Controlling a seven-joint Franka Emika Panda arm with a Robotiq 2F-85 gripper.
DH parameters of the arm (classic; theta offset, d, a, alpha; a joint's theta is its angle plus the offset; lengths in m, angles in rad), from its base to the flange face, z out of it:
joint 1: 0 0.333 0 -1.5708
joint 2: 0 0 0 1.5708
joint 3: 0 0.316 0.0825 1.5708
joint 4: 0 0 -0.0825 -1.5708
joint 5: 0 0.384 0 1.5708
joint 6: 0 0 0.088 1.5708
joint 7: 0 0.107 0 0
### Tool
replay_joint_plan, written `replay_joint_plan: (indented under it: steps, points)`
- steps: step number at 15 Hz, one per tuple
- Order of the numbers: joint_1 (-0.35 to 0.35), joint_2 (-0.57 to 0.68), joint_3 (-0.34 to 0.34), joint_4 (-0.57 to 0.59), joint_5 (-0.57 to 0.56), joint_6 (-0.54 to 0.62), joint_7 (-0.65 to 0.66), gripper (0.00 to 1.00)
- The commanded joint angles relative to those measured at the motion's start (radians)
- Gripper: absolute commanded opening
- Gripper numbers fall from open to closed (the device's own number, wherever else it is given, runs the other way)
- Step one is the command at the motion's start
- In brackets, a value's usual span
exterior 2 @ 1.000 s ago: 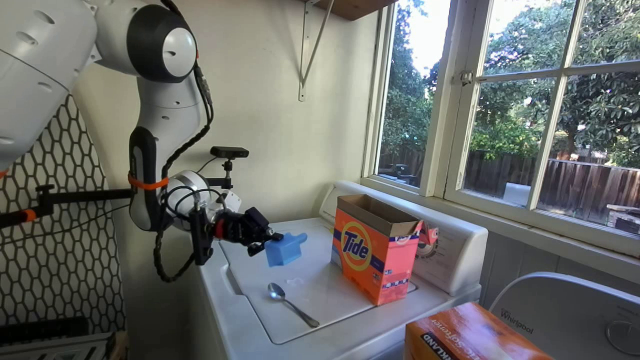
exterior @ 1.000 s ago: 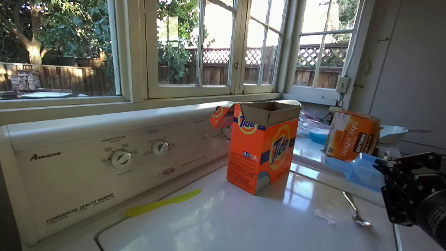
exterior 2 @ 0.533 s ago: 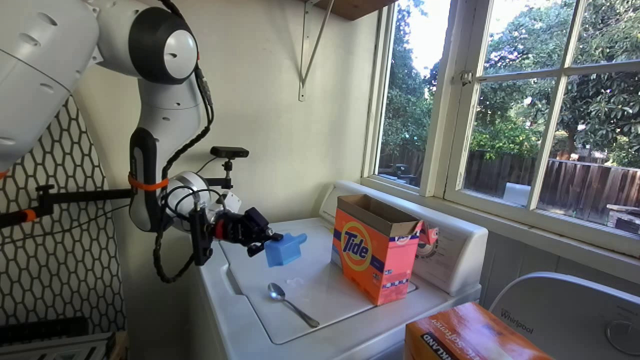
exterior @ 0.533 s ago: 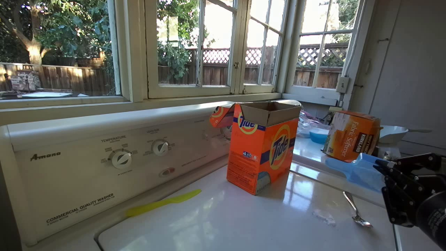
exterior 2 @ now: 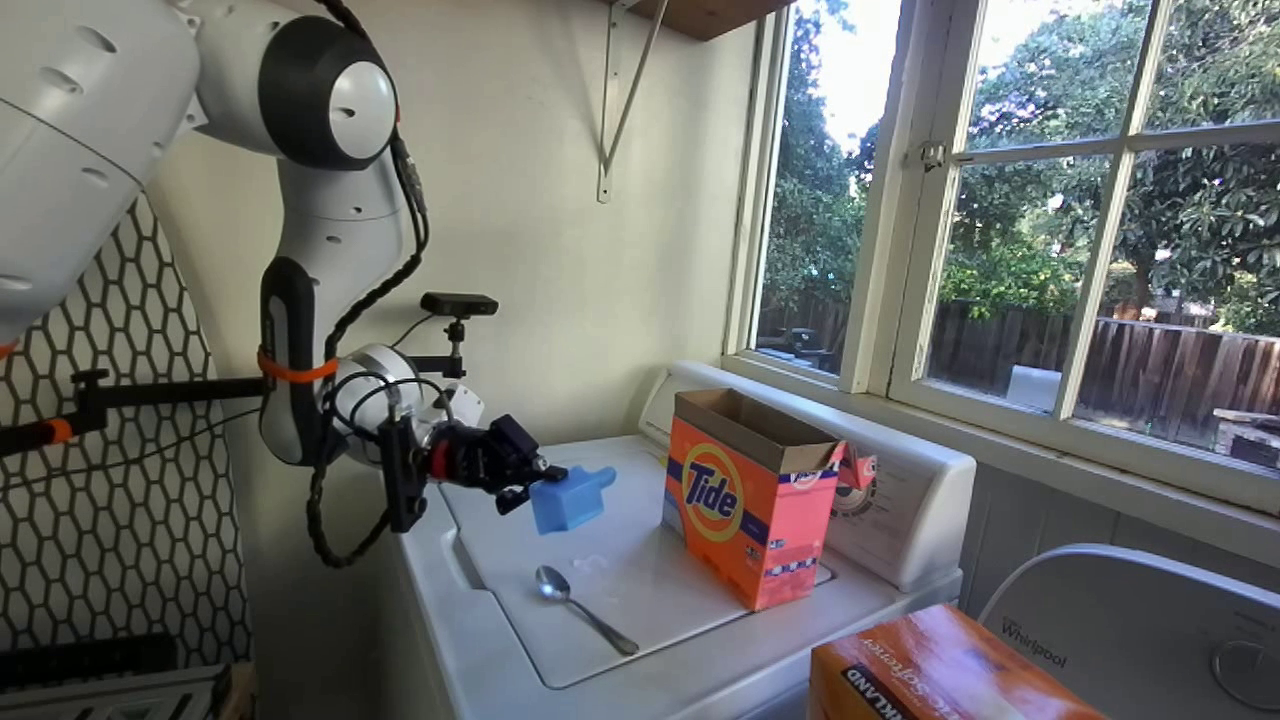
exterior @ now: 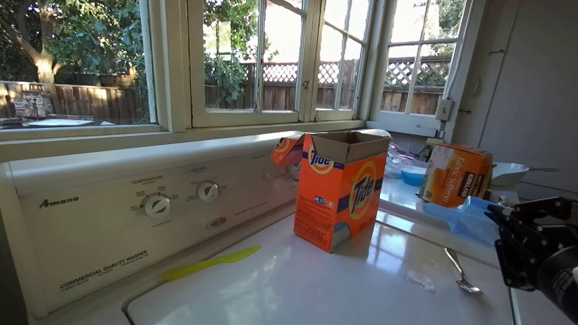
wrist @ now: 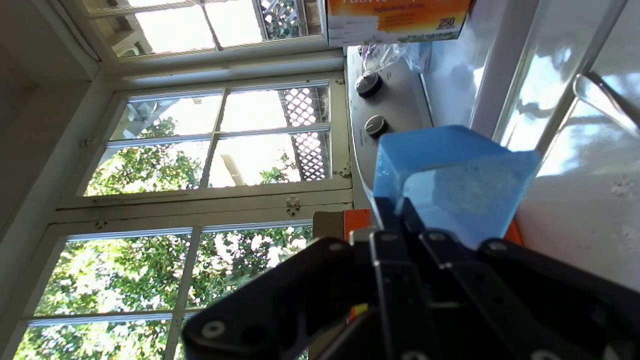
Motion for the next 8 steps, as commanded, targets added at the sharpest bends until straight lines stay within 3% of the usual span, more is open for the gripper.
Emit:
replay_joint_plan:
  steps: [1,8]
  points:
    - [0.016,0.029,-0.011,0.020,-0.025,-0.036,-0.014,0.01]
    - [0.019,0.046,-0.017,0.032,-0.045,-0.043,-0.016,0.01]
